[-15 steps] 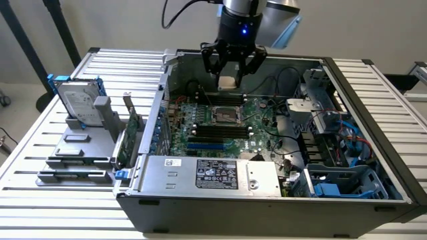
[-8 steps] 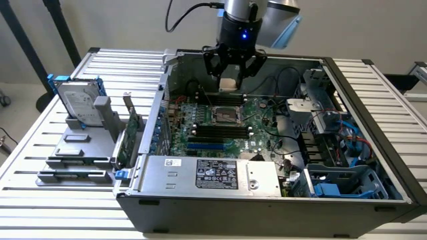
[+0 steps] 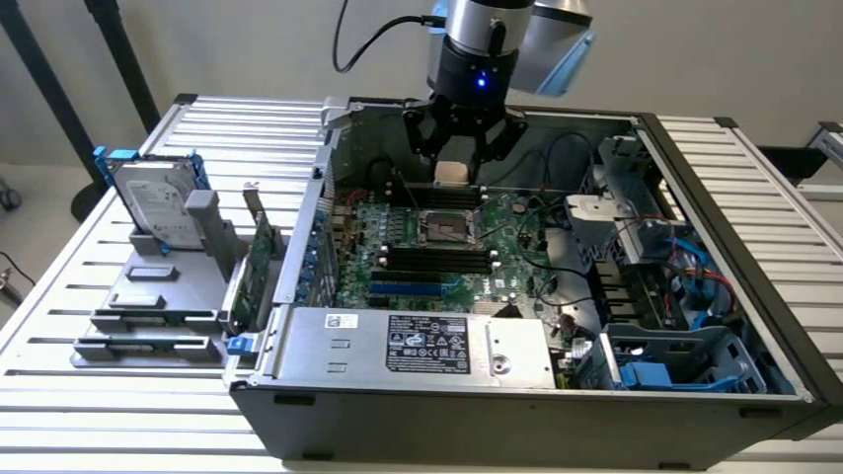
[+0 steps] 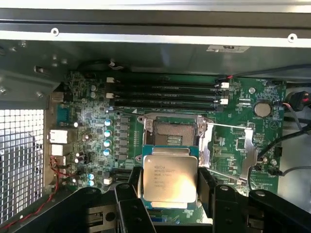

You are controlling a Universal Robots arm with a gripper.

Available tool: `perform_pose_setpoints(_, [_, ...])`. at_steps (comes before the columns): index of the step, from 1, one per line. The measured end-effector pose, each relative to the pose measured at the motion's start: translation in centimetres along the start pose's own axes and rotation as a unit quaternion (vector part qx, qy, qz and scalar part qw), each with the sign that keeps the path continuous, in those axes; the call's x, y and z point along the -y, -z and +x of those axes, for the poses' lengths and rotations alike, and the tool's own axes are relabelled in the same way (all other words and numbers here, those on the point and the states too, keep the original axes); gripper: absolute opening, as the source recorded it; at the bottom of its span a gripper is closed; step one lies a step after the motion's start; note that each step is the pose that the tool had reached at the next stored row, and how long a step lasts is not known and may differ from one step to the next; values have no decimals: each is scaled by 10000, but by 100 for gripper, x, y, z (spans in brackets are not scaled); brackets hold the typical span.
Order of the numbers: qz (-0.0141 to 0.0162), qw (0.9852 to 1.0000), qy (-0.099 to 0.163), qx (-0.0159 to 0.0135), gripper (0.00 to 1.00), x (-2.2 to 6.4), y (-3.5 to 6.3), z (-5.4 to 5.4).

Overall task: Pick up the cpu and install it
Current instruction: 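Pick up the cpu and move it towards the insertion slot, then place the cpu into insertion slot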

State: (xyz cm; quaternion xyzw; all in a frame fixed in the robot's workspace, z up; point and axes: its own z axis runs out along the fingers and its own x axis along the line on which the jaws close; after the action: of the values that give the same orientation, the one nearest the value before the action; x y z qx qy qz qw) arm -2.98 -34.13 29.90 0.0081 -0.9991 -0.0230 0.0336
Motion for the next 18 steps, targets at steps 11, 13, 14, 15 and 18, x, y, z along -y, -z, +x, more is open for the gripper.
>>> perform_pose_setpoints(11, [0, 10000, 0, -1, 55, 0, 0, 0])
perform_pose_setpoints(13, [-1, 10000, 0, 0, 55, 0, -1, 0])
perform_pose_setpoints(14, [-1, 10000, 0, -1, 55, 0, 0, 0])
perform_pose_setpoints(15, [0, 10000, 0, -1, 55, 0, 0, 0])
perform_pose_setpoints(18, [0, 10000, 0, -1, 55, 0, 0, 0])
